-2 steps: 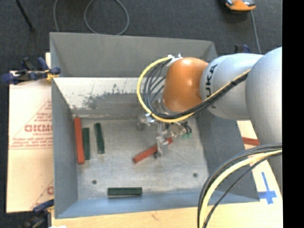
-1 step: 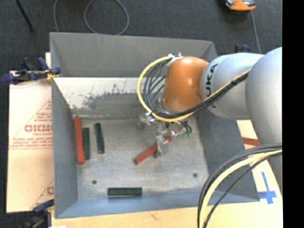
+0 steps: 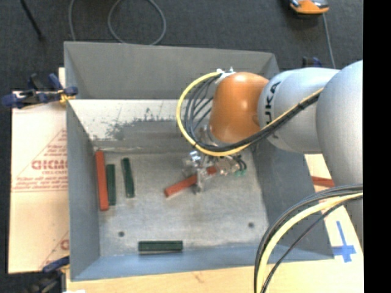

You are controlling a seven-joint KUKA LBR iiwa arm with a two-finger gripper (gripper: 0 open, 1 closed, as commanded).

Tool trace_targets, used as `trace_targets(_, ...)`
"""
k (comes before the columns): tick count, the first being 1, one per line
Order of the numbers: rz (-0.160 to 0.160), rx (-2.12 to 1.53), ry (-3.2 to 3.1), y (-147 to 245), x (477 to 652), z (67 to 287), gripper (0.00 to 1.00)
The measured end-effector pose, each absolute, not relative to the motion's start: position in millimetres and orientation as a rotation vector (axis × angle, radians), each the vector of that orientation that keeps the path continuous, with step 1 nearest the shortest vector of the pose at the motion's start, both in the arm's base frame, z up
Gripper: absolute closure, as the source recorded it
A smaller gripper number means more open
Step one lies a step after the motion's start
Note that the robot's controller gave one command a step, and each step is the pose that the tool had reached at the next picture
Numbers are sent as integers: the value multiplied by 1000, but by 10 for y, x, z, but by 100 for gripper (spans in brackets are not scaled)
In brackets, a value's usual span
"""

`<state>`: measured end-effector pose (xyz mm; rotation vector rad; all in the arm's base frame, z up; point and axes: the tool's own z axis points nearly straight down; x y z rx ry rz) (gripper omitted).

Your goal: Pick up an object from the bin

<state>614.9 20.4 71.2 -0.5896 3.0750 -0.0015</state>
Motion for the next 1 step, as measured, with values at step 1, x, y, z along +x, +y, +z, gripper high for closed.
trace_targets(1,-5,-581,3074,194,6185,1611,100)
